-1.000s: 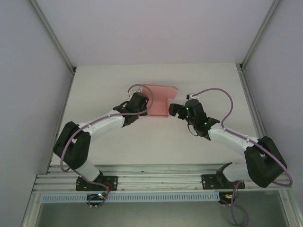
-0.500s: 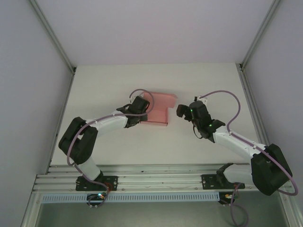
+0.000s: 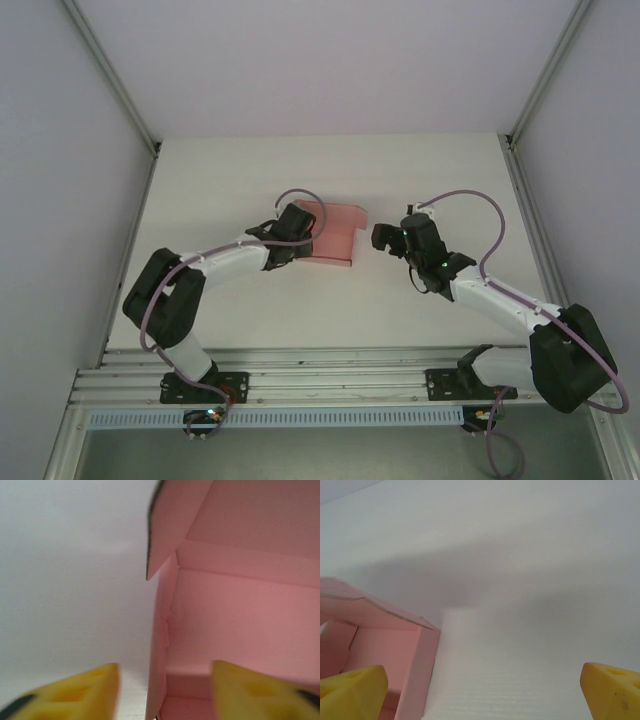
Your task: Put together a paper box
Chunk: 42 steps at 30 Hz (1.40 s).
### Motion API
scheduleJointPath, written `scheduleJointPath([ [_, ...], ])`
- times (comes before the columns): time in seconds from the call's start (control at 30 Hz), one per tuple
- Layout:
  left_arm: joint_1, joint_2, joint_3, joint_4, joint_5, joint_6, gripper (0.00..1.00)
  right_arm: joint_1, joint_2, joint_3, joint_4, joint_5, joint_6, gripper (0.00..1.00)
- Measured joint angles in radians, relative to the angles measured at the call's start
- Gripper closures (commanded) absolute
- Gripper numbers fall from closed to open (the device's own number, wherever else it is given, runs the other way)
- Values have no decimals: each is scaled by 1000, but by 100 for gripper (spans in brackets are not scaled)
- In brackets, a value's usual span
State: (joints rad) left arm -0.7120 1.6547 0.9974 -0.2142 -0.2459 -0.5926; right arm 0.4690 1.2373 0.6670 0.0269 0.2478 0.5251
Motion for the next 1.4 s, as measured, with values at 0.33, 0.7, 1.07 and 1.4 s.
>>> scheduleJointPath([
  [0.33,188,-350,-94,39,250,307,0,-5,42,113,-40,-232,-486,4],
  [0.7,237,-240,-87,35,457,576,14,-6,233,201,-77,-347,-686,27],
  [1.07,251,-26,82,19,453,609,63,-6,351,361,-108,-332,-687,75],
  [1.4,241,-2,130,27,465,586,100,-2,377,393,-134,-308,-666,95],
])
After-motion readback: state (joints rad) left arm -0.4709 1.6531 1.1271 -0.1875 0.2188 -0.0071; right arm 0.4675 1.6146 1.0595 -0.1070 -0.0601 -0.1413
